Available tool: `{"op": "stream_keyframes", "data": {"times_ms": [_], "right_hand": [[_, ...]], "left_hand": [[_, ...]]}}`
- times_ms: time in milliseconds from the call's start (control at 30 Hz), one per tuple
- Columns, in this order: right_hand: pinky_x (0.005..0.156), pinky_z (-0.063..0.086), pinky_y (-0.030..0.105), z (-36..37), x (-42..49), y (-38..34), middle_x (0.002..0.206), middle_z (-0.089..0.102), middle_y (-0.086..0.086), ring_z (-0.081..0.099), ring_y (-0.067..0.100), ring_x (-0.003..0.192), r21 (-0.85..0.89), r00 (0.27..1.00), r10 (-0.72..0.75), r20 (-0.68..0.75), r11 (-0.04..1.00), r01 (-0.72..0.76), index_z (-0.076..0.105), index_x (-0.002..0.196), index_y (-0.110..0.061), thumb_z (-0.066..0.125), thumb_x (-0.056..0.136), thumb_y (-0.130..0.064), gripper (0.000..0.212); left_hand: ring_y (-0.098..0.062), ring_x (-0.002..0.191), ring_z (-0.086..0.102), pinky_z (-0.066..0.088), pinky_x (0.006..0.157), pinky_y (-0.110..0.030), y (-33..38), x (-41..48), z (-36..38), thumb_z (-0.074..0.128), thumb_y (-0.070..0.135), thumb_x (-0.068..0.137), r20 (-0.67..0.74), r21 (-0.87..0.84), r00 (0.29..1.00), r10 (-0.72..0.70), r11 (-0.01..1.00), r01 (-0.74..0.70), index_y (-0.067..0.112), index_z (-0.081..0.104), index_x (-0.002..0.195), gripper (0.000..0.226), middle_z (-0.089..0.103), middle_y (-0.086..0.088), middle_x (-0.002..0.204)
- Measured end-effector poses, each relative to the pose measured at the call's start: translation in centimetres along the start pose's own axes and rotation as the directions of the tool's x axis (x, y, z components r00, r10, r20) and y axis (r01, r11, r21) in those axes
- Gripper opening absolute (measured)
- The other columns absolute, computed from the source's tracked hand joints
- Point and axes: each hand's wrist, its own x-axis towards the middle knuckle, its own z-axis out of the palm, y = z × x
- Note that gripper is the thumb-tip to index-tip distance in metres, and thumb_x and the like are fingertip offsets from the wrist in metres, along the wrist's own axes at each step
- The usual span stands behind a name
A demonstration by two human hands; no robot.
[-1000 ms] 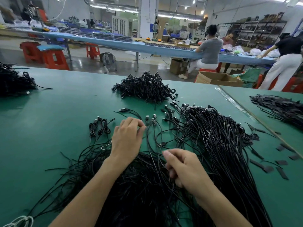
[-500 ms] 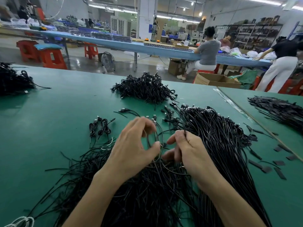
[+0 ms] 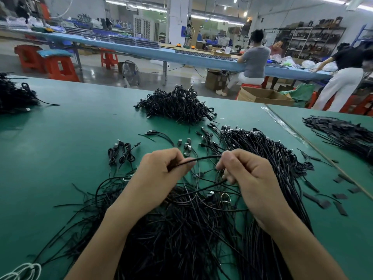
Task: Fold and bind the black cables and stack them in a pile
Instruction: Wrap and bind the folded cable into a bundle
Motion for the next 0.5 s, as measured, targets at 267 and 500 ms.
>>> {"op": "stream_keyframes", "data": {"times_ms": [267, 500], "right_hand": [[0.048, 0.04, 0.022, 1.6, 0.2, 1.0, 0.049, 0.044, -0.015, 0.037, 0.004, 0.046, 0.16, 1.0, -0.003, -0.026, 0.987, 0.007, 0.071, 0.075, -0.025, 0.06, 0.086, -0.053, 0.032], [0.067, 0.051, 0.029, 2.5, -1.3, 3.0, 0.068, 0.064, -0.001, 0.059, 0.018, 0.067, 0.15, 0.942, 0.167, 0.291, 0.964, -0.217, 0.07, 0.072, -0.025, 0.046, 0.097, -0.05, 0.042]], "left_hand": [[-0.007, 0.043, 0.036, 0.036, 0.041, -0.018, 3.2, -1.7, 0.5, 0.043, 0.052, 0.098, 0.623, -0.455, 0.782, 0.018, 0.821, 0.345, 0.022, 0.062, 0.073, 0.044, 0.036, 0.01, 0.054], [-0.001, 0.04, 0.024, 0.024, 0.035, -0.011, 3.5, -1.3, -0.1, 0.044, 0.055, 0.097, 0.451, -0.855, 0.886, 0.111, 0.34, 0.393, 0.02, 0.052, 0.066, 0.047, 0.03, 0.012, 0.051]]}}
